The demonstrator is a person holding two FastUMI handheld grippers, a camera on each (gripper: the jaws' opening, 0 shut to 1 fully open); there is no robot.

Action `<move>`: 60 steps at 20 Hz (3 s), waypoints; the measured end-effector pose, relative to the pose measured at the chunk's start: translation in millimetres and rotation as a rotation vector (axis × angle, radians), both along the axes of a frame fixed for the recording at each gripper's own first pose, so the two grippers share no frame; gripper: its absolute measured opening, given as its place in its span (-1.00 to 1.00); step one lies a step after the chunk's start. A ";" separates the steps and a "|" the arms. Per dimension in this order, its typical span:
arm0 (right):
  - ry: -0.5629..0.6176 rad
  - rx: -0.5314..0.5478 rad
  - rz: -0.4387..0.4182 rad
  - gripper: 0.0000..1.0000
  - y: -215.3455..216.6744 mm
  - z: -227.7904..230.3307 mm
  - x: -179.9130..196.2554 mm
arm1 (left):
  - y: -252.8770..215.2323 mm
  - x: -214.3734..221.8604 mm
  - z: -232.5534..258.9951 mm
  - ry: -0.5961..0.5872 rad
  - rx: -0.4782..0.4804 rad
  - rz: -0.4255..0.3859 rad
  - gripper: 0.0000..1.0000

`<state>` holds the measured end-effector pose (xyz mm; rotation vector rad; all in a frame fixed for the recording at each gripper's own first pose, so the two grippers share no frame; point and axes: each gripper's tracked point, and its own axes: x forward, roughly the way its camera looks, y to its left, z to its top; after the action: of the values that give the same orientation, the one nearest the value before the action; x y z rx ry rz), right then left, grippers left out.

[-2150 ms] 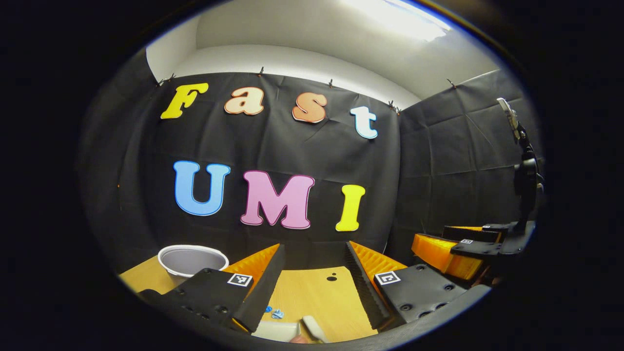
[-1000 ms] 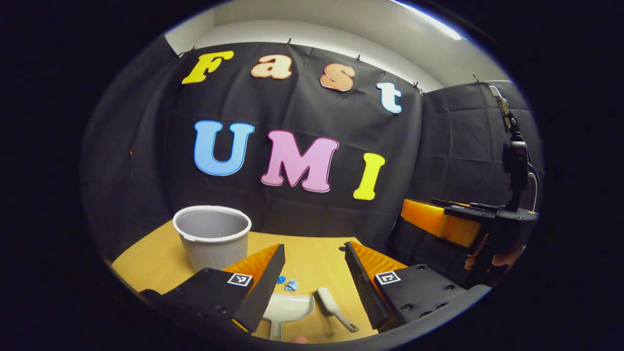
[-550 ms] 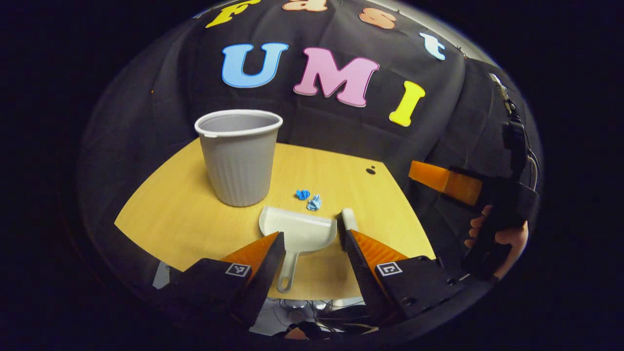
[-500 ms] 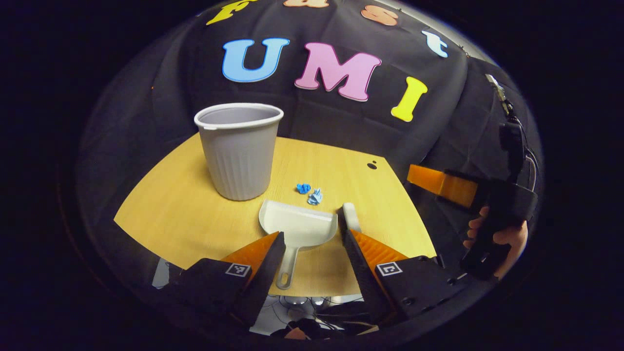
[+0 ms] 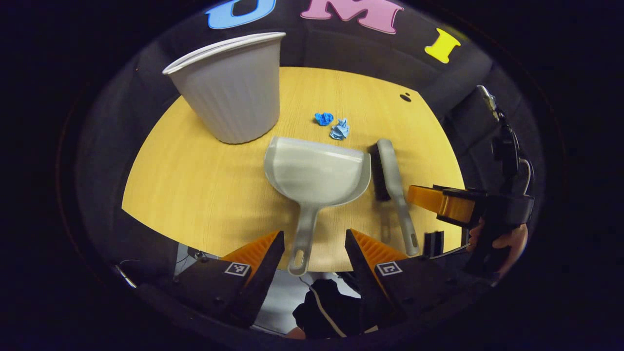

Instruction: Pick up the small broom and dustpan from the desktop, sweep the trash into the dustpan with the broom, and then empty the trash into the garbage bin.

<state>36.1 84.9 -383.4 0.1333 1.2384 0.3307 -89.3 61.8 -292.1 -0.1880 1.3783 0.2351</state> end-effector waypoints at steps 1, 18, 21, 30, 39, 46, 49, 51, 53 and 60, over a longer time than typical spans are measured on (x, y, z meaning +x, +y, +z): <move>0.028 -0.003 0.007 0.96 -0.7 -8.9 -0.5 | -1.9 0.8 -6.5 0.037 -0.011 0.008 0.53; 0.192 -0.007 0.047 0.96 40.8 -30.7 -14.6 | 12.2 34.0 -47.9 0.191 -0.030 -0.043 0.53; 0.233 -0.042 0.035 0.98 47.7 -40.1 -19.3 | 16.6 47.0 -58.9 0.201 -0.044 -0.061 0.53; 0.290 -0.196 -0.034 0.72 51.9 -65.9 -26.4 | 33.4 59.7 -90.8 0.206 -0.076 -0.051 0.52; 0.295 -0.253 -0.005 -0.19 44.2 -69.1 -9.2 | 47.1 66.0 -93.4 0.205 0.012 -0.089 0.15; 0.175 -0.251 0.174 -0.19 45.9 -71.8 -12.1 | 49.6 59.2 -96.6 0.112 0.050 -0.176 -0.38; 0.208 -0.262 0.127 -0.13 40.2 -69.7 -15.6 | 50.0 58.6 -97.7 0.097 0.049 -0.163 -0.38; 0.232 -0.255 0.085 -0.36 39.4 -71.2 -13.7 | 50.2 57.2 -97.5 0.079 0.053 -0.166 -0.37; 0.231 -0.253 0.102 -0.44 40.3 -71.5 -13.0 | 49.2 56.4 -97.3 0.057 0.057 -0.140 -0.38; 0.148 -0.292 0.171 -0.53 29.5 -67.7 -15.1 | 52.0 55.0 -95.7 0.141 0.032 -0.195 -0.42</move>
<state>21.0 114.5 -451.1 -0.2036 1.4351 0.2873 -34.3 113.8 -387.7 -0.0092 1.5208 0.1091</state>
